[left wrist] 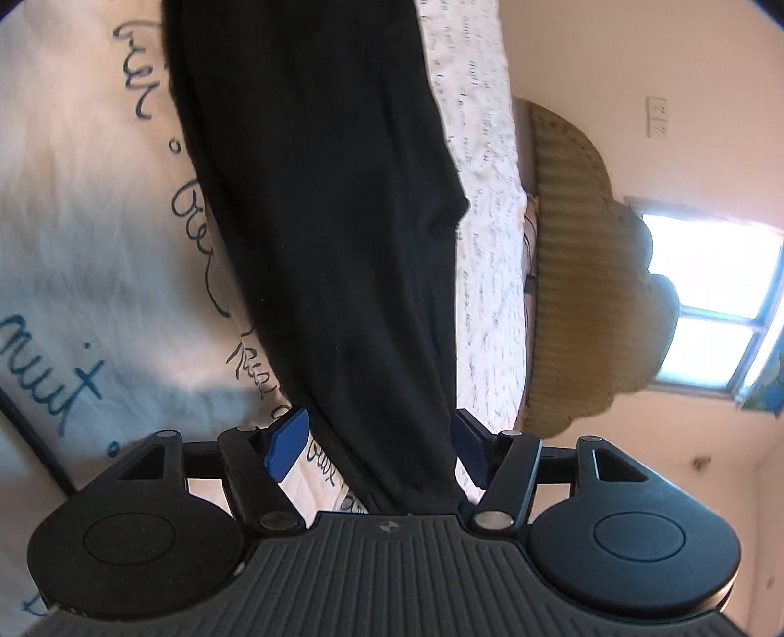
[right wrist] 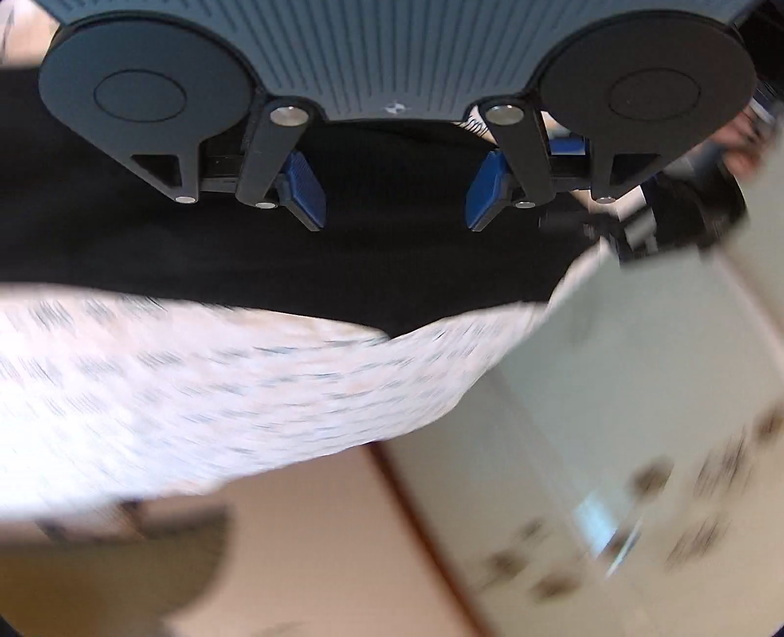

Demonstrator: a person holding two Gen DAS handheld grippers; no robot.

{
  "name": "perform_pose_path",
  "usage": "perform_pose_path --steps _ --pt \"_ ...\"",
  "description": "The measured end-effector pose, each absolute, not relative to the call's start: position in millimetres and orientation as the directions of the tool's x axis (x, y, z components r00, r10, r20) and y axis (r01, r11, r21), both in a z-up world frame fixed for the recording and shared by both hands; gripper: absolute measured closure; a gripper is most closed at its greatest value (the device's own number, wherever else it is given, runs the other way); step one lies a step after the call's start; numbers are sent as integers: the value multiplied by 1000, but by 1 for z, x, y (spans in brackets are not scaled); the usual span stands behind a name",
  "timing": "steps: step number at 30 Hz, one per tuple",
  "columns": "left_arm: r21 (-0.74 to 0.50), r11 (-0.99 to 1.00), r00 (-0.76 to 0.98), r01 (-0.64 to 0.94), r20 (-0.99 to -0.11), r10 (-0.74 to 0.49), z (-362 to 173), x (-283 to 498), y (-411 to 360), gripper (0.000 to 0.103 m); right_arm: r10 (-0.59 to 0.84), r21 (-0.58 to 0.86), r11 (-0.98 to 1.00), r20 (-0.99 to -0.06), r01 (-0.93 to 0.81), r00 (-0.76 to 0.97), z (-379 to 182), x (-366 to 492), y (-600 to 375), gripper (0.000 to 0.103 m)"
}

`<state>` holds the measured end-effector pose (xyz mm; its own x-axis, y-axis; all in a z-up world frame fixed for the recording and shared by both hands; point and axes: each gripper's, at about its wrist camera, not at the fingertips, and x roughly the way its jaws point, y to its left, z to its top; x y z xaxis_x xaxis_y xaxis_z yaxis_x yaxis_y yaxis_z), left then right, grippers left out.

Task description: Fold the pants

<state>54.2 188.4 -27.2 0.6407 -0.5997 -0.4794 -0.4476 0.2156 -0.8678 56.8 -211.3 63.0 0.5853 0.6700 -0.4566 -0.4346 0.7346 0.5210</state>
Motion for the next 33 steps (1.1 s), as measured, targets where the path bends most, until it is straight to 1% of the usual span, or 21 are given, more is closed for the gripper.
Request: perform_pose_path --steps 1,3,8,9,10,11,12,13,15,18,20,21,23,26,30,33 --pt "-870 209 643 -447 -475 -600 -27 57 189 38 661 545 736 -450 -402 600 60 56 -223 39" --pt "-859 222 645 -461 -497 -581 -29 60 185 37 638 559 747 -452 -360 623 55 54 -239 39" --pt "-834 232 648 -500 -539 -539 -29 66 179 38 636 601 731 -431 -322 640 47 52 -259 39" --pt "-831 239 653 -501 -545 -526 -28 67 178 42 641 618 720 -416 -317 645 47 52 -264 39" --pt "-825 254 656 -504 -557 -509 -26 67 177 57 646 640 704 -398 -307 652 46 52 -272 39" --pt "-817 276 655 -506 -572 -493 -24 66 178 69 647 670 685 -378 -287 662 45 53 -280 39" --pt "-808 294 654 -511 -587 -478 -23 66 178 90 645 707 659 -356 -256 676 43 57 -289 39" --pt "-807 292 655 -514 -589 -474 -23 65 179 94 639 749 626 -332 -218 694 40 60 -303 39" --pt "-819 257 656 -514 -568 -497 -24 65 181 95 609 836 536 -288 -116 739 33 66 -337 39" --pt "-846 206 675 -492 -520 -524 -16 68 187 96 544 941 336 -223 33 809 12 68 -388 37" --pt "-858 185 684 -478 -496 -535 -12 72 191 96 545 972 225 -189 75 817 -2 67 -400 29" --pt "-862 181 687 -474 -491 -535 -10 74 192 96 564 977 193 -185 89 805 -8 67 -397 28" --pt "-864 185 692 -468 -488 -532 -8 78 193 96 643 982 160 -184 104 743 -21 70 -373 28" --pt "-867 162 689 -471 -477 -545 -10 79 192 96 762 976 163 -218 146 610 -37 78 -316 28" --pt "-873 151 687 -464 -462 -561 -10 78 193 96 831 974 164 -223 158 510 -47 89 -262 28" --pt "-875 145 687 -462 -457 -566 -9 80 192 96 867 975 135 -202 176 456 -48 98 -232 28"
